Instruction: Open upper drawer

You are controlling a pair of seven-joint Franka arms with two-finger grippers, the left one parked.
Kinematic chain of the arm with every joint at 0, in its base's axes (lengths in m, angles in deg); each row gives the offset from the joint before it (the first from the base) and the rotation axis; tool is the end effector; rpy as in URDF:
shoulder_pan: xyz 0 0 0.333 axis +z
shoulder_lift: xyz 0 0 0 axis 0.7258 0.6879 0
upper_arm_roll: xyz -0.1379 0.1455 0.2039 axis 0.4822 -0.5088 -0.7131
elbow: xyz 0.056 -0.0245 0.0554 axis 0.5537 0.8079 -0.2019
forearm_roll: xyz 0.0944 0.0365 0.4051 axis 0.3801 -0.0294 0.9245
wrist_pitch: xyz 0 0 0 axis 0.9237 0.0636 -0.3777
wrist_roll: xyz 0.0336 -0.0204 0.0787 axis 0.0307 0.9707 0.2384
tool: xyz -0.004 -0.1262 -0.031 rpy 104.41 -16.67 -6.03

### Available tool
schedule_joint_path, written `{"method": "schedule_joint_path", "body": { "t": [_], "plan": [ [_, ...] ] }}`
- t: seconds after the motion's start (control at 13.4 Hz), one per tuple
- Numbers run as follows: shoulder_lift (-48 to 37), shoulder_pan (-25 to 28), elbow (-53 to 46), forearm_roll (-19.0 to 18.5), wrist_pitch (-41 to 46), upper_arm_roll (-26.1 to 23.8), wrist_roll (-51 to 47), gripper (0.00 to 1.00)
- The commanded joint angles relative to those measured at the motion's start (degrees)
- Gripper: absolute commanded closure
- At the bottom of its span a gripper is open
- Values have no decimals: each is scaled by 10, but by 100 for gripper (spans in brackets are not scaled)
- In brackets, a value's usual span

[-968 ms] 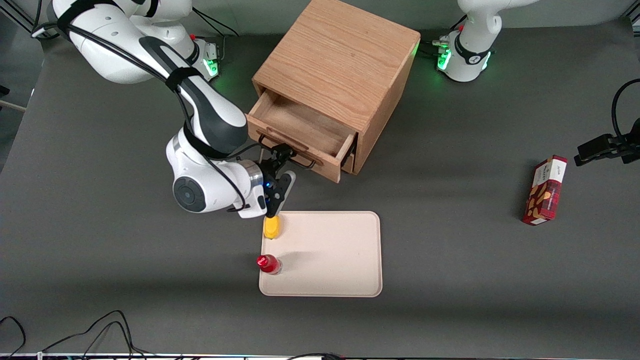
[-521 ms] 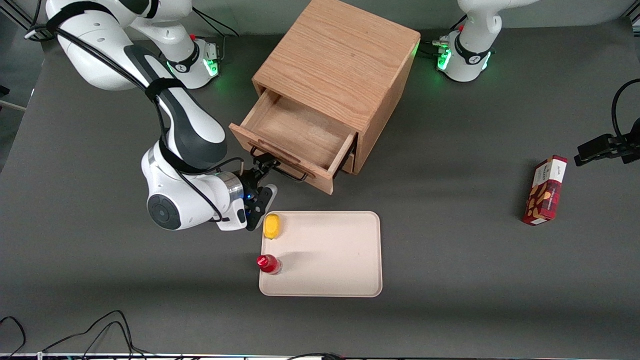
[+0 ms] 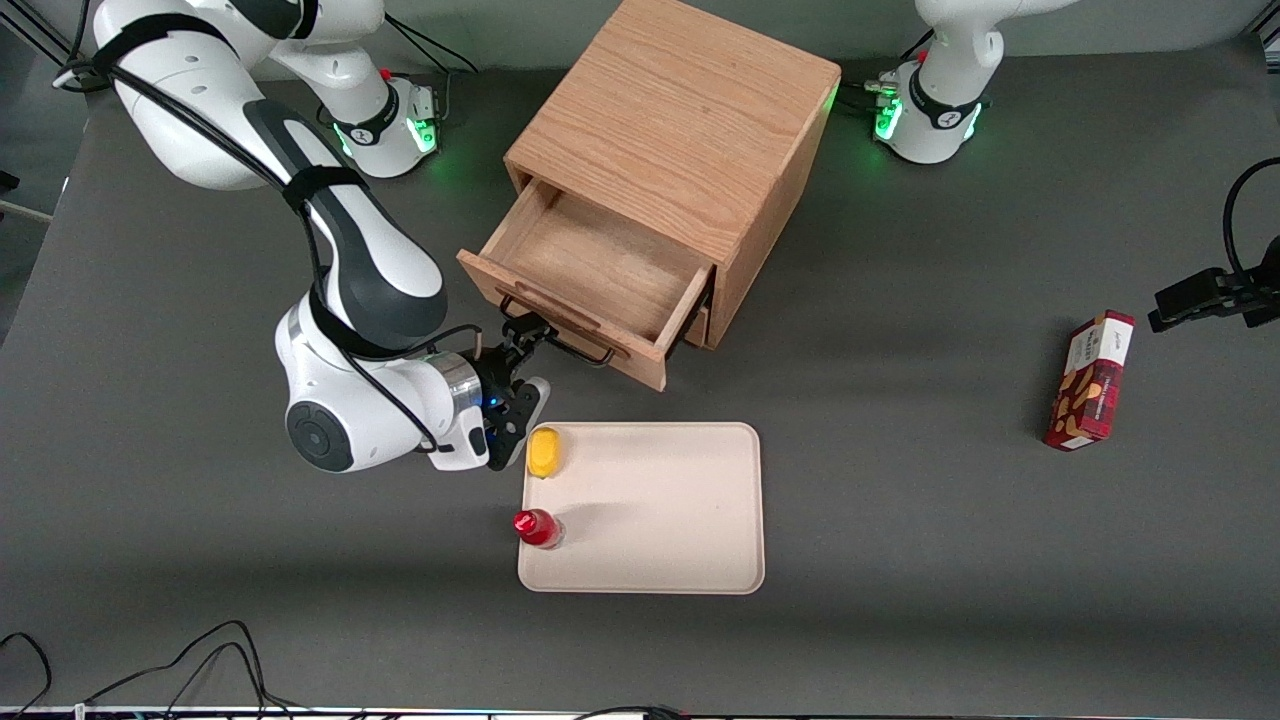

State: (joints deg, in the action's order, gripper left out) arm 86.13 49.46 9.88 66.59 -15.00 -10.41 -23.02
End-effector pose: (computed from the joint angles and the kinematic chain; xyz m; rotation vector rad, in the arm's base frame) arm 0.6220 0.3256 0.3051 -2.2841 -1.0669 0.3886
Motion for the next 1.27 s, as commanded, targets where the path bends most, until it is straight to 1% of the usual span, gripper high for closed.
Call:
{"method": "schedule_joint_path", "body": {
  "t": [0.0,0.07,0.22,0.37,0.89,1.04,1.19],
  "plan": [
    [21,1,-46,-8,13,8,9,0],
    [23,3,-55,-8,15,17,9,0],
    [25,1,-64,-8,14,20,9,0],
    [30,8,-75,-8,14,37,9,0],
    [53,7,-121,-9,15,54,12,0],
    [60,8,-137,-8,14,68,18,0],
    [62,7,-144,-9,15,71,18,0]
  ]
}}
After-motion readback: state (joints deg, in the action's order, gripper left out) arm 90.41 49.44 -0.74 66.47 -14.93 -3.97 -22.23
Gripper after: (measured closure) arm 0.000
